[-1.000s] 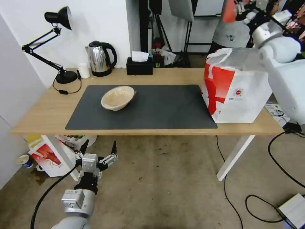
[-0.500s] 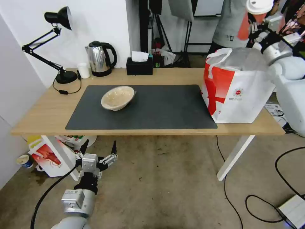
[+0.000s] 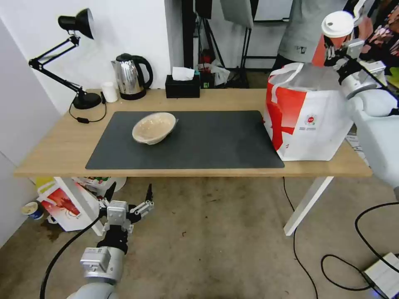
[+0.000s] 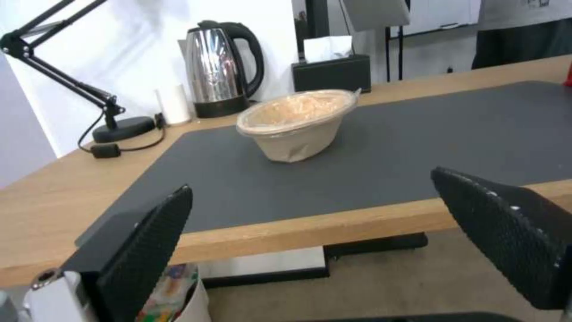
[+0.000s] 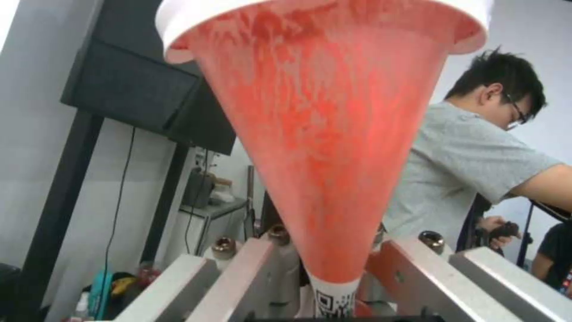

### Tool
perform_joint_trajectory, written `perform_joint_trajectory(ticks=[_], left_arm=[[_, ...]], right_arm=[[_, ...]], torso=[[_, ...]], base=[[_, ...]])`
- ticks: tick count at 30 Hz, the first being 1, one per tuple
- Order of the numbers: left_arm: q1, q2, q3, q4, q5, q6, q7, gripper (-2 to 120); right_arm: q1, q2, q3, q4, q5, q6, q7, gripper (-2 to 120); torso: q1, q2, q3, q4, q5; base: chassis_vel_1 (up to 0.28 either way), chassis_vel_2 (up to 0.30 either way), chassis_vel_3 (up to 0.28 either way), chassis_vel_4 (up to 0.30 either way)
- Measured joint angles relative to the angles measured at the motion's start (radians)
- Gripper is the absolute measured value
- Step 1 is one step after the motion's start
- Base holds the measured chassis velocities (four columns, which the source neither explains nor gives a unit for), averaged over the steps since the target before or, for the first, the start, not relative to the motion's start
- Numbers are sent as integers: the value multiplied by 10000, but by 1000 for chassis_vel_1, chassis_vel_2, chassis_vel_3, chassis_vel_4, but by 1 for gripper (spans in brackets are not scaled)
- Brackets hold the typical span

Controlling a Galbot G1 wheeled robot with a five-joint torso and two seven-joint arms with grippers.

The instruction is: Pick up the trash from the table and place it into the takeout bag.

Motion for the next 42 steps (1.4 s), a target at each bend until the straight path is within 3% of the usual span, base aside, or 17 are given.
perform_joint_trajectory(ticks=[15, 30, 32, 42], left_arm=[[0, 0, 1, 0, 0, 0, 0, 100], [0, 0, 1, 0, 0, 0, 0, 100], [0, 0, 0, -1, 0, 0, 0, 100], [0, 0, 0, 0, 0, 0, 0, 100]], right_arm=[[597, 588, -268, -839, -500, 218, 270, 5], [455, -155, -575, 316, -219, -442, 685, 56], [362, -415, -759, 723, 43, -630, 774, 68], [5, -1174, -1143, 2067, 1017, -1419, 1309, 99]], torso=[[2, -1, 0, 1, 0], [2, -1, 0, 1, 1], [2, -1, 0, 0, 1], [1, 1, 0, 1, 1]], base=[[0, 0, 0, 0], [0, 0, 0, 0], [0, 0, 0, 0], [0, 0, 0, 0]])
